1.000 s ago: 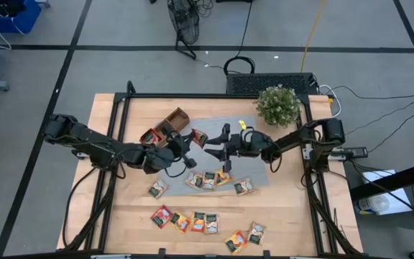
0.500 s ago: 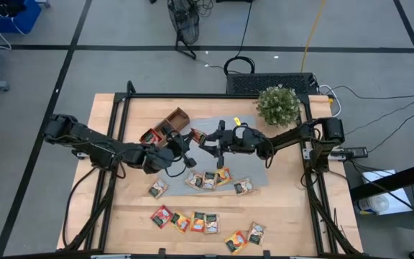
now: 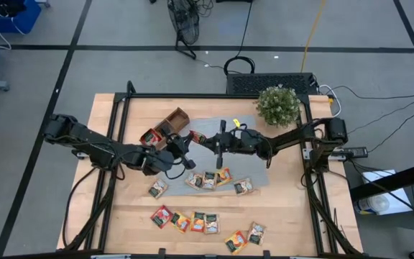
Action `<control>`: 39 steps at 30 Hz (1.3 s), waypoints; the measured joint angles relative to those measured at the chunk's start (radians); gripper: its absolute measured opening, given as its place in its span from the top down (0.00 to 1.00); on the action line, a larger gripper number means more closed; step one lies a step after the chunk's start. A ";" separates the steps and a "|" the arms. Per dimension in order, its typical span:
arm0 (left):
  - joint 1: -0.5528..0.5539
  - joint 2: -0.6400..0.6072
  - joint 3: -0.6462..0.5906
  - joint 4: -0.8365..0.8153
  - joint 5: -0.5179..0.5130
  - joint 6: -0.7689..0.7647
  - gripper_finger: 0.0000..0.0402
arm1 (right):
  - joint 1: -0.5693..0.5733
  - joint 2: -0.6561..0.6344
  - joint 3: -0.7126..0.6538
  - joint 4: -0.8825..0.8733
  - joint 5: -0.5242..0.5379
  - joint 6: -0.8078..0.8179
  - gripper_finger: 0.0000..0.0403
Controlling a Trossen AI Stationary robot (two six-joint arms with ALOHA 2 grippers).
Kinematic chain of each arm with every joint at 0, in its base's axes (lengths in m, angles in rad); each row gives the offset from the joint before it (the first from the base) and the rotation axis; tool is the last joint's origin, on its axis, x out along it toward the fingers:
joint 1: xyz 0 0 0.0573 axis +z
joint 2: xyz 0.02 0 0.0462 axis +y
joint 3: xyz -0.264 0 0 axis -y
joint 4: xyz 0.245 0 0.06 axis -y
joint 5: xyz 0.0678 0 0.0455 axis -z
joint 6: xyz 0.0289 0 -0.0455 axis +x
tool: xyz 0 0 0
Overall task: Pick & Place Tea
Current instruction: Put the red tea bag into the left section of the wooden organizer
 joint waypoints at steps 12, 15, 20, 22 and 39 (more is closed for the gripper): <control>-0.021 0.000 0.001 -0.037 0.117 -0.075 0.89 | 0.075 -0.283 0.306 -1.412 -0.013 -0.046 1.00; 0.018 -0.001 0.001 0.006 0.403 -0.165 0.90 | 0.094 -0.242 0.436 -1.675 -0.047 -0.011 1.00; 0.150 0.016 0.002 0.088 1.012 -0.408 0.87 | 0.117 -0.164 0.519 -1.823 -0.168 -0.002 1.00; 0.177 0.035 0.002 0.113 1.137 -0.465 0.83 | 0.126 -0.141 0.519 -1.815 -0.194 -0.001 1.00; 0.175 0.178 0.001 0.257 1.186 -0.493 0.37 | 0.132 -0.110 0.521 -1.638 -0.193 -0.023 1.00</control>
